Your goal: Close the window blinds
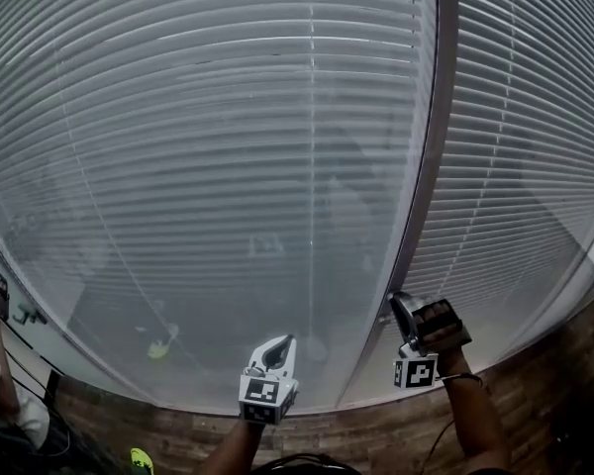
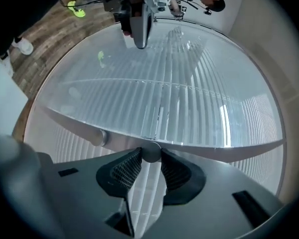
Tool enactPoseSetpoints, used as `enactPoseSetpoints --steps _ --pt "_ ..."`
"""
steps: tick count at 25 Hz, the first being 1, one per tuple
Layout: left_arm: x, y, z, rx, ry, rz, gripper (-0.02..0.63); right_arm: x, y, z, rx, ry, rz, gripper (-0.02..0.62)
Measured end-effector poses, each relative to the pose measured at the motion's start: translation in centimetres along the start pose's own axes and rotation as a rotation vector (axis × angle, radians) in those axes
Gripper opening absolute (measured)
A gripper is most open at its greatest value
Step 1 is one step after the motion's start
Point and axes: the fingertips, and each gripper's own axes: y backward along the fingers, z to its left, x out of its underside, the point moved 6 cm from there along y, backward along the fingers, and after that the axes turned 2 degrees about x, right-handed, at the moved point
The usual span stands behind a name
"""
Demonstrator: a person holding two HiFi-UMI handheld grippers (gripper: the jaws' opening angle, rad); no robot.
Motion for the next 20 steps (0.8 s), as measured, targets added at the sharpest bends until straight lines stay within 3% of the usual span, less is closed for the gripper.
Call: enactPoseSetpoints --steps 3,9,16,20 --pt "0.2 0.1 -0.3 0.005 0.003 0.002 0.000 0.0 0.0 0.0 -0.013 0.025 -0.019 0.126" --pt "0.2 0.3 -0.6 0.005 0.008 0.002 0.000 0.0 0.0 0.2 0.027 -0.131 0.011 0.126" --pt "0.5 1.0 -0.1 -0.018 0.018 0.000 0.000 -1.0 0.7 0.0 0.063 -0.415 0.006 0.127" --pt "0.7 1.4 0.3 -0.032 0.034 0.010 0.000 -1.8 1.8 -2.4 0.146 -0.659 -0.006 0.127"
